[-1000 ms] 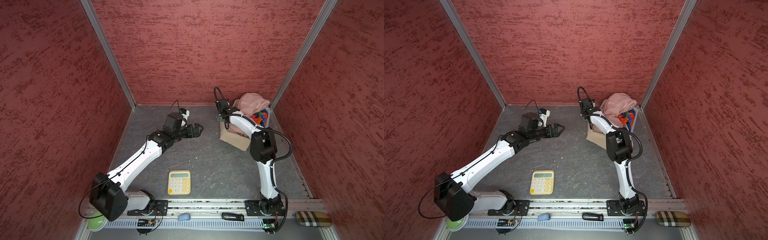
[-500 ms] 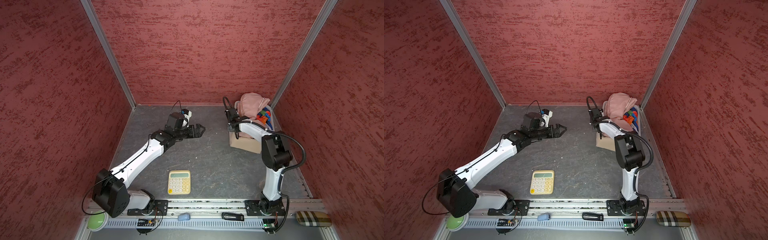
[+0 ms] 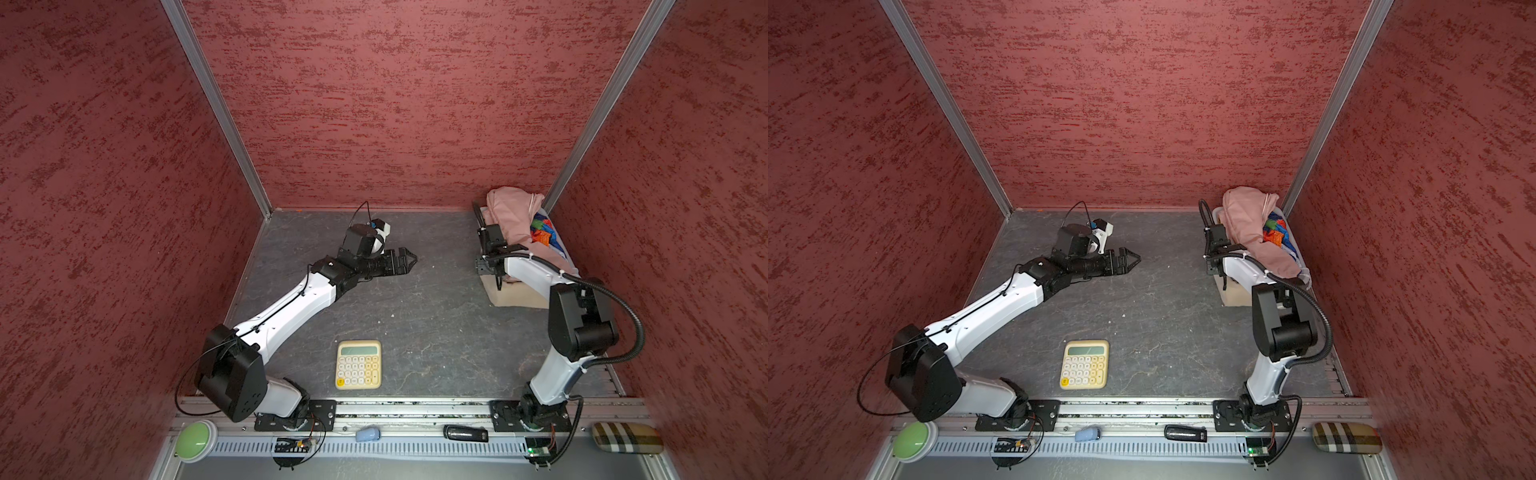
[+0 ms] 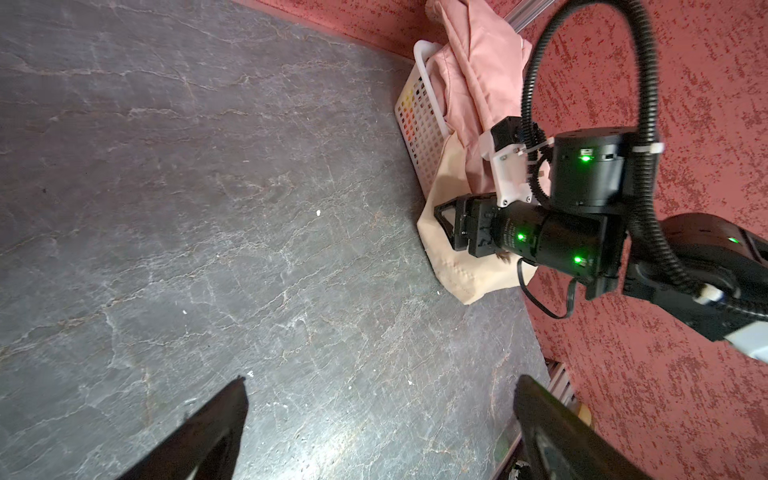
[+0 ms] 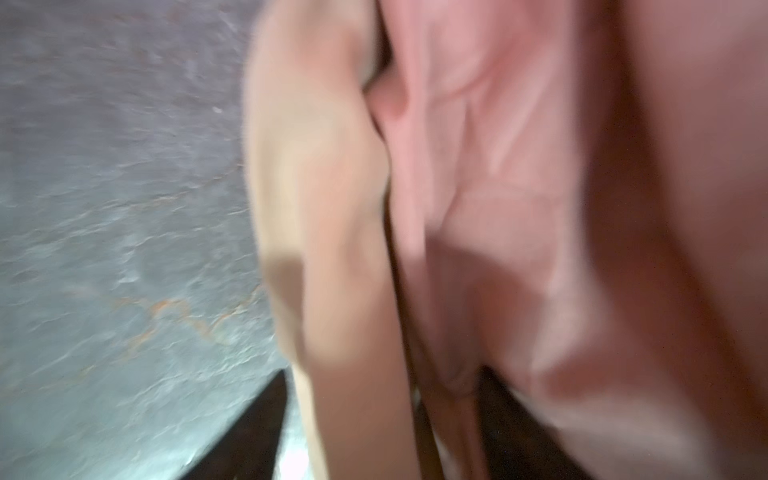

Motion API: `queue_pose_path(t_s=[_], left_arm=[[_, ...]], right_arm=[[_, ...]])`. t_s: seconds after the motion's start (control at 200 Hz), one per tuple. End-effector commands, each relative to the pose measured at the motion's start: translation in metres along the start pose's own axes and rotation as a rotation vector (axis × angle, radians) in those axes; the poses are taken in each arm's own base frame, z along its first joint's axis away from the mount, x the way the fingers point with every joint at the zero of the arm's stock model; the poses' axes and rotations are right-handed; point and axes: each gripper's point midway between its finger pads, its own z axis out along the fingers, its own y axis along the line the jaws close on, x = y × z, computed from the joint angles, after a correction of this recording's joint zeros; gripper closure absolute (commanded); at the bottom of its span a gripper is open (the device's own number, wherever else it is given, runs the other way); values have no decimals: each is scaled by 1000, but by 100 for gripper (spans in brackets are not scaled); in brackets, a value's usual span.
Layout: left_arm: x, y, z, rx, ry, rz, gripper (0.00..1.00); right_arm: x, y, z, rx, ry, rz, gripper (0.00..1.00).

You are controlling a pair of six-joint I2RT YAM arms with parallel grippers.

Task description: Fold and stack the shorts

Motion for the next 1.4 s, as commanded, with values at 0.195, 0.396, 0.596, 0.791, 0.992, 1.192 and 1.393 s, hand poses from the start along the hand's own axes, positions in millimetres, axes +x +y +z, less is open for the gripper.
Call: queue_pose_path(t_s=[0.195,0.396,0.596,0.791,0.992,1.192,1.393], left_arm=[[-51,-32,-1,3,-161,151,0],[-44,-44,21,17,-87,170,1],[-37,-45,27,-5,-59,217,1],[-37,-44,31,-21,-44,211,1],[-44,-49,34,-4,-52,238,1],[-89,-38,18,-57,-135,141,1],[-141,-19,-17,20,-201,-116,1]], right_arm=[[-45,-103,-136,10,-324,469,1],[-17,-121,-98,-12,-215,473,1],[-8,-113,-58,-41,-116,465,5],[1,-114,-31,-95,-94,529,50],[-16,-114,-46,-127,-122,522,93],[-80,-95,-112,-244,-257,489,100],[-174,45,-235,-537,-429,200,100]])
